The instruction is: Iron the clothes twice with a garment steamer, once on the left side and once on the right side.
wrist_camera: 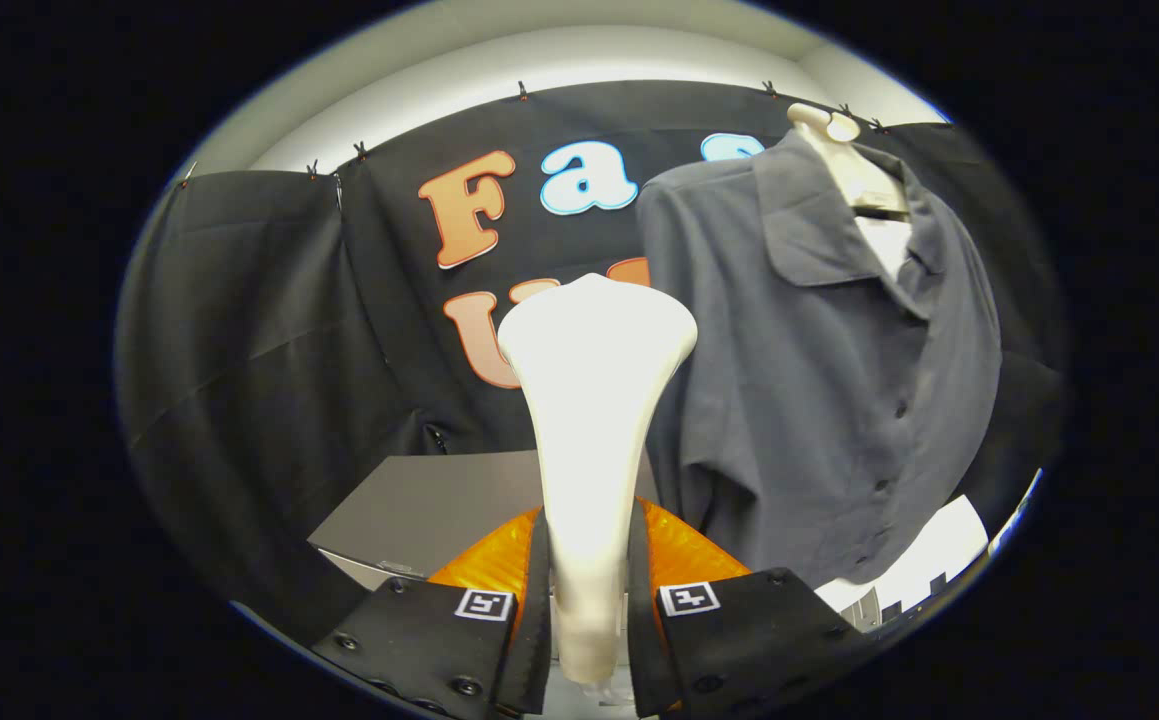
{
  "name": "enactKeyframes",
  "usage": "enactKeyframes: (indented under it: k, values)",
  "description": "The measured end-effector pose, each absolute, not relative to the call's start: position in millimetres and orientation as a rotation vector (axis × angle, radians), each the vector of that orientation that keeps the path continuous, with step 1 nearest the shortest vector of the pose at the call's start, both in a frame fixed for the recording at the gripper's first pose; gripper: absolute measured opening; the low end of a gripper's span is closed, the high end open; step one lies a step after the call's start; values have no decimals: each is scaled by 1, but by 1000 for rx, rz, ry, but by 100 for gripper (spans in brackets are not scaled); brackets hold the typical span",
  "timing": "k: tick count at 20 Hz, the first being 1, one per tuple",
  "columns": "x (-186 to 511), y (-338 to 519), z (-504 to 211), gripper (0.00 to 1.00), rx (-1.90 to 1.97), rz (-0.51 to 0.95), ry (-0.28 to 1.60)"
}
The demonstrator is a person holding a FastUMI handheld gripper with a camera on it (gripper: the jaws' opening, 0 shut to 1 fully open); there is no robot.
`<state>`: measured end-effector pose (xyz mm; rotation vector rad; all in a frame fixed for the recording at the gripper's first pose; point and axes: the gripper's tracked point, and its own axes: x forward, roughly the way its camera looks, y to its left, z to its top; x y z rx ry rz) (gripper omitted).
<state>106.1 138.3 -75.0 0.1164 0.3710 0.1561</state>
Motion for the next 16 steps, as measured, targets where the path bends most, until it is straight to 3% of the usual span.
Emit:
enactKeyframes:
  k: [6, 16]
  values:
    - [73, 60, -38, 40, 112, 92, 305]
    - [82, -28, -25, 40, 113, 4, 283]
